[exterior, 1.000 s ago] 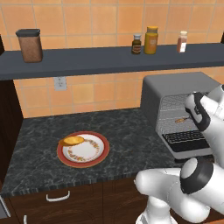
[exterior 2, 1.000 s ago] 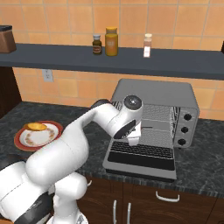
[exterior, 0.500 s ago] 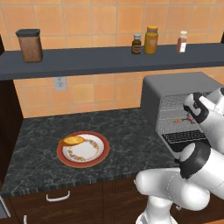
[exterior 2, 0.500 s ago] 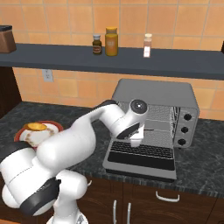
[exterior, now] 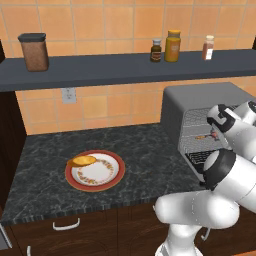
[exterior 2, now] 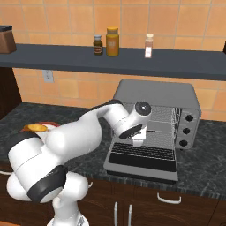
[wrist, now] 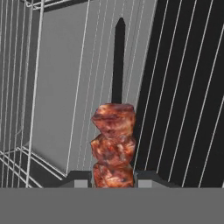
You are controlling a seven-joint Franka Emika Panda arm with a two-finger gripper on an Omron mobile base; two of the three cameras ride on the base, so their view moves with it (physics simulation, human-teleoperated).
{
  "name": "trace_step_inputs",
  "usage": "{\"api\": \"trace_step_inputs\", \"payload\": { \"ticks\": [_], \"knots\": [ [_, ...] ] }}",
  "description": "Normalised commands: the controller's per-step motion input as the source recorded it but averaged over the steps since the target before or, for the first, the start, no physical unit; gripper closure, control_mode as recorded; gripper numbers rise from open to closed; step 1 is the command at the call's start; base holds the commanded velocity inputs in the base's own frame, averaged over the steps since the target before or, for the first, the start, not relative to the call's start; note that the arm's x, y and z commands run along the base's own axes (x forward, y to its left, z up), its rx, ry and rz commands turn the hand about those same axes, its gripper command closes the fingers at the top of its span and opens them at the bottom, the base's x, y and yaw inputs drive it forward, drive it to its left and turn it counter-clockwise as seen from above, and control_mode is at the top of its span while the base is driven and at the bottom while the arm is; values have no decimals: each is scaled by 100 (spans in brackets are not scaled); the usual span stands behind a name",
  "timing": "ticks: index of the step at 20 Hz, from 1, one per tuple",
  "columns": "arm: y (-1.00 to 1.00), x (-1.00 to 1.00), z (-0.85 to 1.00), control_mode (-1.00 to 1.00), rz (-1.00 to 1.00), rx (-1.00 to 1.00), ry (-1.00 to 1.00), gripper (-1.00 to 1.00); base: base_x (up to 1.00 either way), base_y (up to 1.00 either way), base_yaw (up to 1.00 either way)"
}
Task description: Pick up the kebab skewer and baguette bread, and place them inside the toaster oven. Close the toaster oven door and start by setting the timer.
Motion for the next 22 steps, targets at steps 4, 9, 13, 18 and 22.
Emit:
{"api": "trace_step_inputs", "payload": {
  "ticks": [4,9,13,18,22],
  "knots": [
    [0,8,-18,-100,0,2,0,100,0,0,0],
    [0,1,-20,-100,0,2,-1,100,0,0,0],
    [0,2,-18,-100,0,1,0,100,0,0,0],
    [0,0,-11,-100,0,1,-1,100,0,0,0],
    [0,0,-3,-100,0,1,-1,100,0,0,0]
  ]
}}
